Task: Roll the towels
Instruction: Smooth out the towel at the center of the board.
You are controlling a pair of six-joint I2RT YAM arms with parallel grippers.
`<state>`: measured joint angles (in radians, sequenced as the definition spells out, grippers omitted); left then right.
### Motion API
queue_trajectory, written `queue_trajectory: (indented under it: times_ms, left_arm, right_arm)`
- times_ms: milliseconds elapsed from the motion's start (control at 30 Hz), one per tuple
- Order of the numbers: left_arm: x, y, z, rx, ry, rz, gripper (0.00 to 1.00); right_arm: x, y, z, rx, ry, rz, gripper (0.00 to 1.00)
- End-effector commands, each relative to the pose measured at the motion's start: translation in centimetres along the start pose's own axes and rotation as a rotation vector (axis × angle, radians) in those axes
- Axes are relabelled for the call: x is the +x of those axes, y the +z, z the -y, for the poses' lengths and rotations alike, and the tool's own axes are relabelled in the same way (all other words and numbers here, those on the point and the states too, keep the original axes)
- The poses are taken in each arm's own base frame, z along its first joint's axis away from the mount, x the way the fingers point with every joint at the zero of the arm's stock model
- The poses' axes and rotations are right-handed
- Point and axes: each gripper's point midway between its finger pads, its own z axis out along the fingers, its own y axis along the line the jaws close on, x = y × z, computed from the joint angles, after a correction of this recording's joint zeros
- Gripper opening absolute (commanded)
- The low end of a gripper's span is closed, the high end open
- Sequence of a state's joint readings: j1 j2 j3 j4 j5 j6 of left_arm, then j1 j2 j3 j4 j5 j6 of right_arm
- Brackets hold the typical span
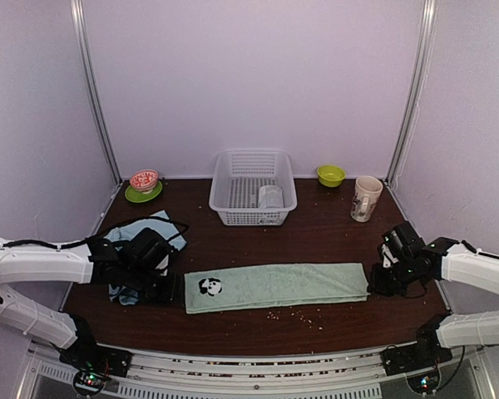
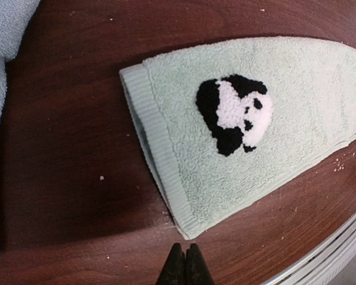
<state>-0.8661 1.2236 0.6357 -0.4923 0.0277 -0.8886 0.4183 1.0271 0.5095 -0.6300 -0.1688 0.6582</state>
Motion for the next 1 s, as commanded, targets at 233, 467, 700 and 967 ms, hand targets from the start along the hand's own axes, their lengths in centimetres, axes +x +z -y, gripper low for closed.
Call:
queue_trajectory:
  times_ms: [233, 467, 700, 967]
  left_arm:
    - [2.0, 1.3, -0.6, -0.004, 0.015, -0.058, 0.0]
    - [1.4, 0.6, 0.1, 0.005, 0.042, -0.056, 0.0]
    - [-2.9, -3.0, 4.1, 0.086, 0.13, 0.058, 0.05]
    - [-5.1, 1.3, 10.4, 0.254, 0.232, -0.005, 0.0]
  right_arm:
    - [1.5, 1.2, 0.7, 0.014, 0.009, -0.057, 0.0]
    - [1.9, 0.4, -0.3, -0.016, -0.03, -0.084, 0.45]
    - [-3.9, -5.0, -2.8, -0.031, -0.049, 0.152, 0.57]
    - [-7.6, -0.4, -7.3, -0.109, -0.023, 0.124, 0.31]
